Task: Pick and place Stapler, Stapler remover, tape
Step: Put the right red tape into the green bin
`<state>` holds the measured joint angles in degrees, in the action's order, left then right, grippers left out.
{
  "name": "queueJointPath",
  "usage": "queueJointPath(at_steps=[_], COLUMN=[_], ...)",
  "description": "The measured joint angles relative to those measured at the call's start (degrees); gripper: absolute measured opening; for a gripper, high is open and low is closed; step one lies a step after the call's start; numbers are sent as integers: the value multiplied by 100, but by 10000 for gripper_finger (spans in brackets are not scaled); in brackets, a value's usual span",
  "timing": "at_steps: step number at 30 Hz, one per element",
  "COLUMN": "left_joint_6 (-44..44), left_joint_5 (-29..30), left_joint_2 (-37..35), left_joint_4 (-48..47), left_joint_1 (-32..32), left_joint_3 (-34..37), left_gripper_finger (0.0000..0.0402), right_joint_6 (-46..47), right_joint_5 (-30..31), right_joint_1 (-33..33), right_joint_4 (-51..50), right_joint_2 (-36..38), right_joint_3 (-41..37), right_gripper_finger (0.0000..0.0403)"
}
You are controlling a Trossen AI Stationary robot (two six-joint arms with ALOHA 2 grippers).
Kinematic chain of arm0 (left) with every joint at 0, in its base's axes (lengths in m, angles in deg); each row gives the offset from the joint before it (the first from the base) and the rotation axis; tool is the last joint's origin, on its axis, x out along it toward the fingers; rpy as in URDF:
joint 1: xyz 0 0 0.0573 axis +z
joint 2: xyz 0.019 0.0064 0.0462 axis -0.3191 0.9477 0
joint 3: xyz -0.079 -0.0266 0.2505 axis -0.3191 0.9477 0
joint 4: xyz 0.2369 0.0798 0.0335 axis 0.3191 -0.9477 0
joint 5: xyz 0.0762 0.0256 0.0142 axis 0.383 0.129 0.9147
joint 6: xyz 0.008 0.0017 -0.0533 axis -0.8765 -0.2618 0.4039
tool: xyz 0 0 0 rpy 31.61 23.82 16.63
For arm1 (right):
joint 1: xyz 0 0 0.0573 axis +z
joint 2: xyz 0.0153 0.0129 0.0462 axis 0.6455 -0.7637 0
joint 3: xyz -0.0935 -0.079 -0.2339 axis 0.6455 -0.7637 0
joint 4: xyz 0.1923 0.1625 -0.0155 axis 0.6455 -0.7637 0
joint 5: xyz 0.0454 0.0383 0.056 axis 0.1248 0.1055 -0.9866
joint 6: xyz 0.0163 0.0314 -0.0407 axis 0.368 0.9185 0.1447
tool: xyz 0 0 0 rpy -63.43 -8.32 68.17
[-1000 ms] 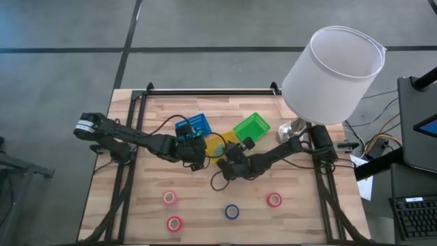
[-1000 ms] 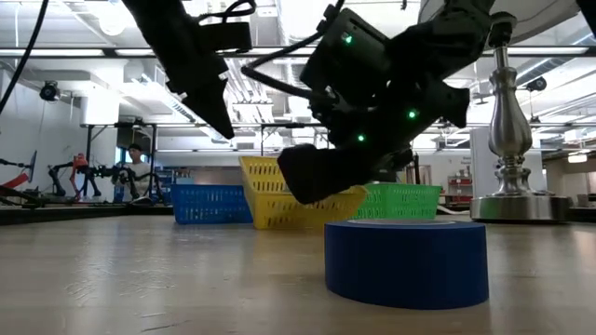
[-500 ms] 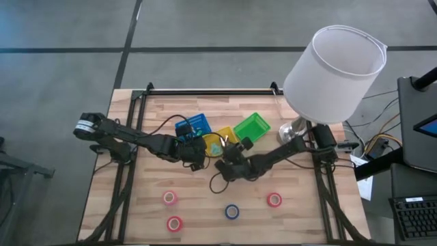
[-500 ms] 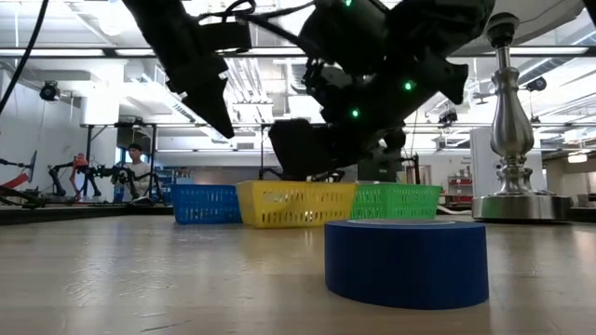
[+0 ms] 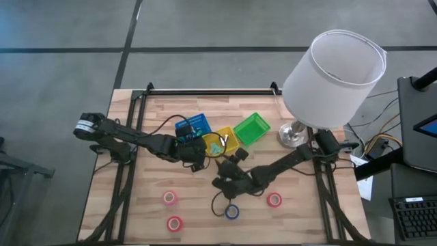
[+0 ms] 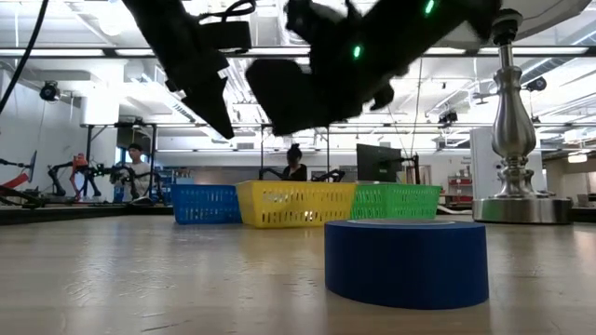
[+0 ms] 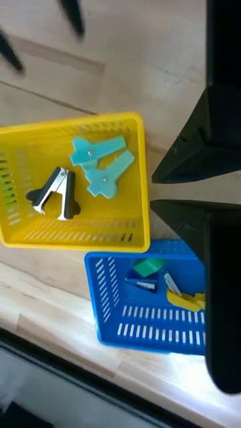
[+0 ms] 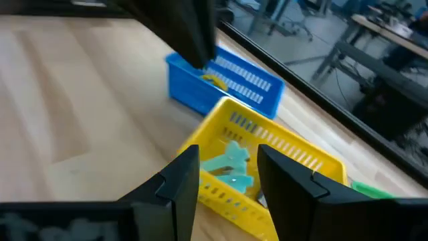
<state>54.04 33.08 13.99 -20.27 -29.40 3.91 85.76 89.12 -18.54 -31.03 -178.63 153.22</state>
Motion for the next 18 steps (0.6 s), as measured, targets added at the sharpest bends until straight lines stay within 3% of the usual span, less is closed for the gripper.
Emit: queueJointPath(at_steps=[10,14,18], left_joint_6=[67,74,-25], left_joint_5=[-76,-83,-225], left_joint_2=[-1,-1,3], left_joint_4=[192,353,406], left_joint_1=[-134,-160,-166], left_joint_3=[0,0,0], left_gripper_finger=[53,53,53], right_joint_6=[198,1100,1940], right_joint_5=[-309,-999,-2192], right_joint_1=[607,833,1043], right_joint_4=[-1910,-2997,-3949], right_joint_2=[496,997,1469], right_joint_3=[447,447,410], right_gripper_finger=[158,153,145])
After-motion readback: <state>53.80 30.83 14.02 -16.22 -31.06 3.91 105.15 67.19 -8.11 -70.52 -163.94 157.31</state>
